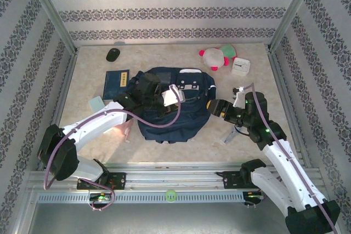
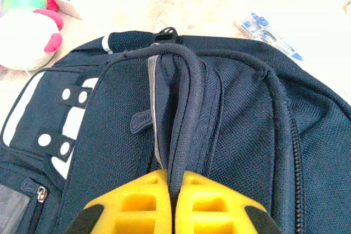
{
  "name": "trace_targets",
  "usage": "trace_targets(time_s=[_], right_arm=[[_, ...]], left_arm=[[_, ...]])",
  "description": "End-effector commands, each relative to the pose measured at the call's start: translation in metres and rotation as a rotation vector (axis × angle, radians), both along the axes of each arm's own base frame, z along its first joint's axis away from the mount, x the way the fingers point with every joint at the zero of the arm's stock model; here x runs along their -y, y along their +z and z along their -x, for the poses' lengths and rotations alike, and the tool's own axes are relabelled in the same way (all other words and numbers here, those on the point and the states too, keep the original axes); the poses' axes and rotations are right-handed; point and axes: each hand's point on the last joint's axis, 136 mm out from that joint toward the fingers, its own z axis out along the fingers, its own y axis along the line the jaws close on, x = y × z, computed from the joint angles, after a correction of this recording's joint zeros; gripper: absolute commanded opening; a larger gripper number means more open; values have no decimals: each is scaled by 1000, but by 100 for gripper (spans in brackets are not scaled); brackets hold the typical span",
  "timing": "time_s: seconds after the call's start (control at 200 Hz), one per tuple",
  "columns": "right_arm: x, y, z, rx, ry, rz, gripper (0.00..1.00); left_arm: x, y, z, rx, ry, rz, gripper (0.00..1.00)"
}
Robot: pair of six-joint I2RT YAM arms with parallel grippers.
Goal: Pack books, pencil case, and school supplies into a backpack
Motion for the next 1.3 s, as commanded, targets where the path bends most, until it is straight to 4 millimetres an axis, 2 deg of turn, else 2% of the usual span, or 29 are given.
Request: trace_targets(time_s=[0.0, 0.105, 0.24, 0.38, 0.48, 0.565, 0.7, 0.864, 1.069, 1.174, 1.294], right_arm=[[-7, 12, 13, 80, 80, 66, 73], [1, 13, 10, 230, 115, 207, 68], [10, 7, -5, 439, 168, 402, 66], [7, -7, -21, 567, 246, 436, 66], [10, -15, -36, 611, 238, 423, 68], [14, -30, -47, 610, 237, 462, 68], [1, -49, -47, 621, 384, 480, 67], [-3, -67, -55, 615, 456, 519, 66], [-21, -62, -66, 670, 543, 461, 64], [-27, -53, -75, 712, 551, 439, 64], [-33, -48, -81, 735, 574, 407, 60]], left_arm=[[2, 44, -2, 56, -13, 120, 0], [-5, 57, -2, 53, -26, 162, 0], [-20, 76, -5, 58, -35, 219, 0], [-38, 94, -5, 63, -53, 266, 0], [-51, 105, -7, 69, -52, 289, 0], [-60, 113, -11, 62, -53, 313, 0], [-69, 122, -18, 73, -50, 338, 0], [-73, 129, -23, 68, -63, 365, 0], [-70, 129, -23, 52, -92, 381, 0], [-69, 128, -22, 47, -101, 385, 0], [-69, 127, -22, 43, -103, 393, 0]])
